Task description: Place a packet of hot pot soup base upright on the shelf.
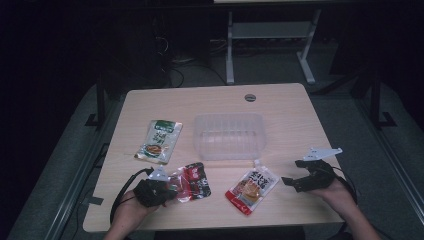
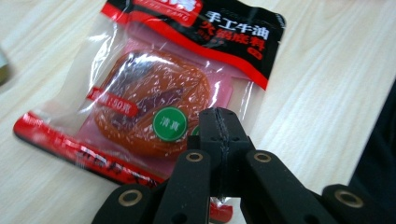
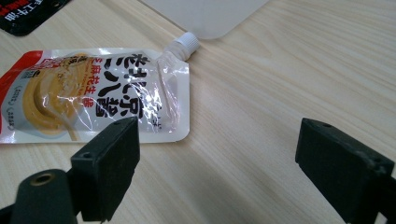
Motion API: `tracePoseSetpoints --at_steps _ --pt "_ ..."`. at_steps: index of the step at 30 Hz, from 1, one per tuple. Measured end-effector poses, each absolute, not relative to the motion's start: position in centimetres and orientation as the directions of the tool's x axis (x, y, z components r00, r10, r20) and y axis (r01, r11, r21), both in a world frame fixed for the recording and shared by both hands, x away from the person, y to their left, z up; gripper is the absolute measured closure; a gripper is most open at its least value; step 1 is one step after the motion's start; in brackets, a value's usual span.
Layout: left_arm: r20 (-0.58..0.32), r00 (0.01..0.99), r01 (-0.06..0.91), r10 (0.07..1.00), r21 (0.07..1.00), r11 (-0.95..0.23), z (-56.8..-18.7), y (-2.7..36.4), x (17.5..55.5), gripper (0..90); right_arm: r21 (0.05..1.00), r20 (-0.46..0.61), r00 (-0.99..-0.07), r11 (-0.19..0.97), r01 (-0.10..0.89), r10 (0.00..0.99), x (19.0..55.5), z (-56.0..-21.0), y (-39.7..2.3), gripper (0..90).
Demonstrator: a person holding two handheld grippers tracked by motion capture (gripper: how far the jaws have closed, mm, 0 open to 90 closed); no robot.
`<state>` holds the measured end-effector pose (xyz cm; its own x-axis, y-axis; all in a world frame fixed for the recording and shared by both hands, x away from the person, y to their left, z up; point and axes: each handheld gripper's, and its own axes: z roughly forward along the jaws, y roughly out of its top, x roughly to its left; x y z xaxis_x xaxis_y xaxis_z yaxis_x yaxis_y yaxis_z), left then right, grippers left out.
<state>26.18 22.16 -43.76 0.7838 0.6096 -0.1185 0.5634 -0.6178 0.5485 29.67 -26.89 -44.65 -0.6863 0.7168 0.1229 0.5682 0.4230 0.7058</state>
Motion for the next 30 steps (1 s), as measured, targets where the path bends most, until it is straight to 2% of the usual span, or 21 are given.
tracePoseSetpoints --at_steps 3,6,15,30 --pt "-0.138 0.779 0.564 0.611 0.579 -0.588 -43.3 22.5 26.3 89.7 0.707 0.124 -0.688 0.423 0.567 0.715 29.7 -44.6 -26.9 13.2" --pt "-0.121 0.775 0.555 0.621 0.601 -0.575 -42.8 23.1 26.4 89.7 0.708 0.135 -0.687 0.416 0.571 0.714 29.6 -44.6 -26.8 13.1" --pt "-0.113 0.729 0.586 0.675 0.613 -0.530 -42.5 25.6 27.1 89.6 0.727 0.165 -0.709 0.401 0.558 0.686 29.5 -43.9 -25.7 13.1" --pt "-0.133 0.709 0.611 0.693 0.607 -0.509 -43.2 26.4 27.8 89.7 0.755 0.188 -0.805 0.442 0.485 0.563 30.0 -42.6 -20.0 13.1"
